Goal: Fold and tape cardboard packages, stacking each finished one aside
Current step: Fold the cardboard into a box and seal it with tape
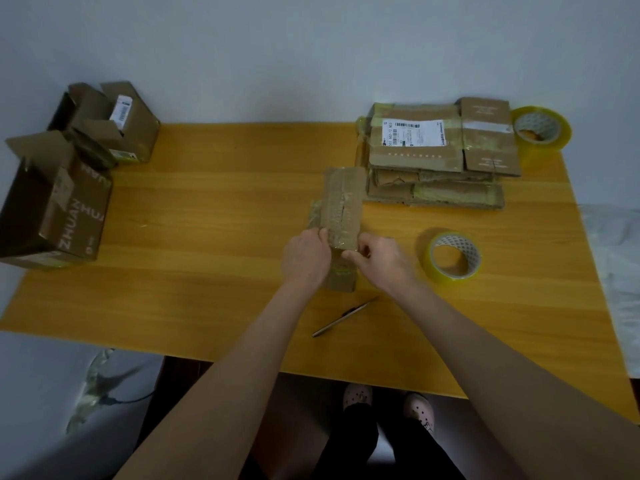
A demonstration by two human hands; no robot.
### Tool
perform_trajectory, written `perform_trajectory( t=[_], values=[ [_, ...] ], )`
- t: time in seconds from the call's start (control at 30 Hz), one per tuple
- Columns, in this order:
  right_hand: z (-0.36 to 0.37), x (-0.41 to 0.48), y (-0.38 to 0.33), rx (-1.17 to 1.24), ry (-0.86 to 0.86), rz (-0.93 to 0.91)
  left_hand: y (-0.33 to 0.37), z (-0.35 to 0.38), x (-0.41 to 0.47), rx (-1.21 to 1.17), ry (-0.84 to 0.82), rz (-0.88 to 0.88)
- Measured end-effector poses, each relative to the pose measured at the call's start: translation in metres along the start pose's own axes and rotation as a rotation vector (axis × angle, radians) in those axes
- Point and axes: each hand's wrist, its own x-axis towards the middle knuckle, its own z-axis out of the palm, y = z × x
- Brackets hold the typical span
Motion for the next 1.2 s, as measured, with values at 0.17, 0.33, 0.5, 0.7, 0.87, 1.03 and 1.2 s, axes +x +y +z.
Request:
perform_trajectory(
  t=[0.17,0.33,0.5,0.7,0.87,1.03,1.2],
  values=[
    [-0.002,0.003,-0.015,-0.115,-0.203,-0.116,0.005,-0.014,0.011,0.118,-0.118,0.017],
    [-0.038,0.008,0.002,-0.088,0.151,0.049,-0.008,-0.040,0.035,0.288,-0.129,0.145],
    [-0.062,0.029,-0.008,-0.230,0.063,-0.168,-0.022,-0.085,0.065,0.412,-0.249,0.452],
    [-0.043,0.040,-0.027,-0.180,0.001,-0.105,-0.011,-0.084,0.066,0.363,-0.023,0.632],
    [-0.022,0.039,-0.029,0.051,0.024,0.053,-0.009,-0.035,0.039,-0.409,0.044,0.026],
    [-0.016,0.038,-0.019,0.119,0.013,0.133,-0.007,-0.009,0.013,-0.668,-0.234,-0.045],
    [-0.011,0.031,-0.023,0.178,0.081,0.199,-0.013,-0.014,0.021,-0.509,-0.178,0.109]
  ],
)
